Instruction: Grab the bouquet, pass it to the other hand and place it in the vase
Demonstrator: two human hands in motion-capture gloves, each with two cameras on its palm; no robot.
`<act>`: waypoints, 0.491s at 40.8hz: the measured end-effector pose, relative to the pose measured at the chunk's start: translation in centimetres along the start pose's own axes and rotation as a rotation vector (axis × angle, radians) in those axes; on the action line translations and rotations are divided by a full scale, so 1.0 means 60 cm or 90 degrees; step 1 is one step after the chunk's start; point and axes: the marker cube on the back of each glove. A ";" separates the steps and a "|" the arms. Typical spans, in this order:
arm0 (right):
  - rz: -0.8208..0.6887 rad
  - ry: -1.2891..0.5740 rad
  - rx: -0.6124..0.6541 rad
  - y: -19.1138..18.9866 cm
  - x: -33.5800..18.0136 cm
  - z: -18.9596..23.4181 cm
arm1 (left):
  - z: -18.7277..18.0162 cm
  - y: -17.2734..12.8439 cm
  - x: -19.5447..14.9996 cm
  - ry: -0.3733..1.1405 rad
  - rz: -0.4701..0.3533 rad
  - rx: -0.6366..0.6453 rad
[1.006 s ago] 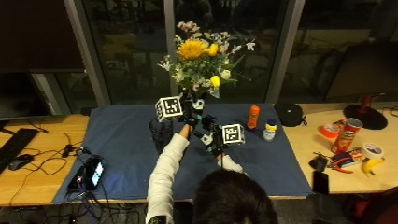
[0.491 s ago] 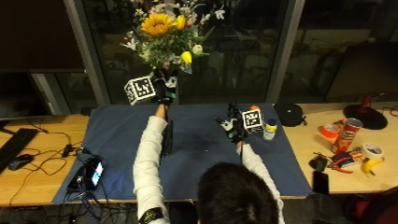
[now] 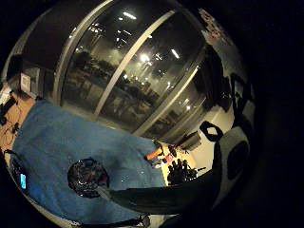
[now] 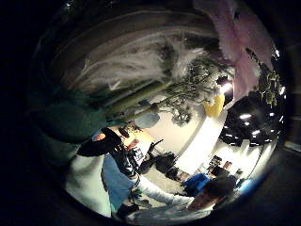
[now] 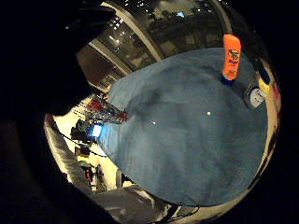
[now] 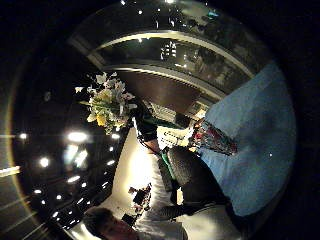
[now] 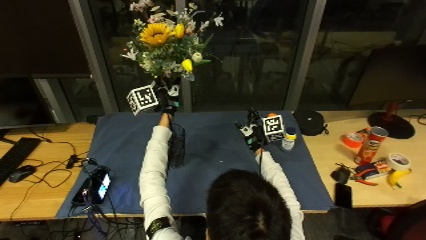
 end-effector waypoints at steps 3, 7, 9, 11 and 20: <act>0.089 0.021 -0.002 0.010 -0.003 0.004 | 0.005 0.004 -0.029 0.008 -0.002 -0.007; 0.097 0.021 -0.012 0.013 0.013 0.015 | 0.016 0.037 -0.101 0.016 -0.027 -0.041; 0.099 0.020 -0.022 0.019 0.018 0.017 | 0.017 0.063 -0.135 0.010 -0.050 -0.077; 0.100 0.016 -0.037 0.033 0.013 0.014 | 0.010 0.105 -0.174 -0.017 -0.087 -0.155; 0.153 0.085 -0.086 0.122 0.021 -0.031 | -0.105 0.343 -0.305 -0.155 -0.233 -0.371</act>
